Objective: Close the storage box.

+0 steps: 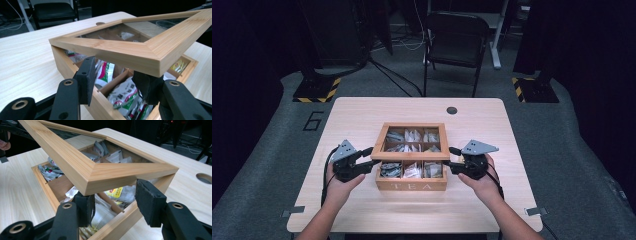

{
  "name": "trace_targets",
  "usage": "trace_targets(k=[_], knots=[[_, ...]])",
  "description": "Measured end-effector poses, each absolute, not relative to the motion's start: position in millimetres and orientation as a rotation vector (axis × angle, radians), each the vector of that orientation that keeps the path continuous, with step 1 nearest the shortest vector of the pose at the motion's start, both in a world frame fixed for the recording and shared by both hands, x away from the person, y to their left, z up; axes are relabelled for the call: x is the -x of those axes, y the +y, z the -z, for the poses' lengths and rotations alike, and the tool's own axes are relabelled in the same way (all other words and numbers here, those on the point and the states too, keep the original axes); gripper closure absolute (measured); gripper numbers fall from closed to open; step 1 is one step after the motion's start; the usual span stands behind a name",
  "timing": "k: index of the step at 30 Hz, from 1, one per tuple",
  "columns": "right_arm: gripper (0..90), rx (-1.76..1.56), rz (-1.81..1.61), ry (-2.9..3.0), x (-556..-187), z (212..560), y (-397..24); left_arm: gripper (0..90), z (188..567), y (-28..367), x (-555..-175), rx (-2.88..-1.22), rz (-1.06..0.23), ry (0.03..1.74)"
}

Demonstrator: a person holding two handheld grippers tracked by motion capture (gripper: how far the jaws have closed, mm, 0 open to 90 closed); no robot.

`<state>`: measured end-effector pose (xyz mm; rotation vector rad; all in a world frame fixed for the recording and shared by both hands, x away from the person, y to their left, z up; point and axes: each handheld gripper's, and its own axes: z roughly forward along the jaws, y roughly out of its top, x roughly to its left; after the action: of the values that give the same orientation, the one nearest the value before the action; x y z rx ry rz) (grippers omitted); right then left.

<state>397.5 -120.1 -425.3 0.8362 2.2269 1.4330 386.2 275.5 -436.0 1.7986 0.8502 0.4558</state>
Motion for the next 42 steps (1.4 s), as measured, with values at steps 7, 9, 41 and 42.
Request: trace_targets(k=[7,9,41,42], knots=[[49.7,-0.846,-1.409,2.245,-392.6,435.7,-119.3,53.2,446.9,275.6,-380.8,-1.807,-0.443,0.853],[49.8,-0.843,-1.401,2.244,-391.0,437.7,-119.1,53.2,448.5,276.0,-379.2,-1.811,-0.45,0.846],[49.5,-0.841,-1.399,2.269,-367.1,448.9,-120.0,53.2,462.3,273.3,-358.4,-1.84,-0.433,0.824],[49.5,-0.844,-1.397,2.269,-366.3,449.5,-119.8,53.2,464.1,272.9,-356.8,-1.839,-0.433,0.822]])
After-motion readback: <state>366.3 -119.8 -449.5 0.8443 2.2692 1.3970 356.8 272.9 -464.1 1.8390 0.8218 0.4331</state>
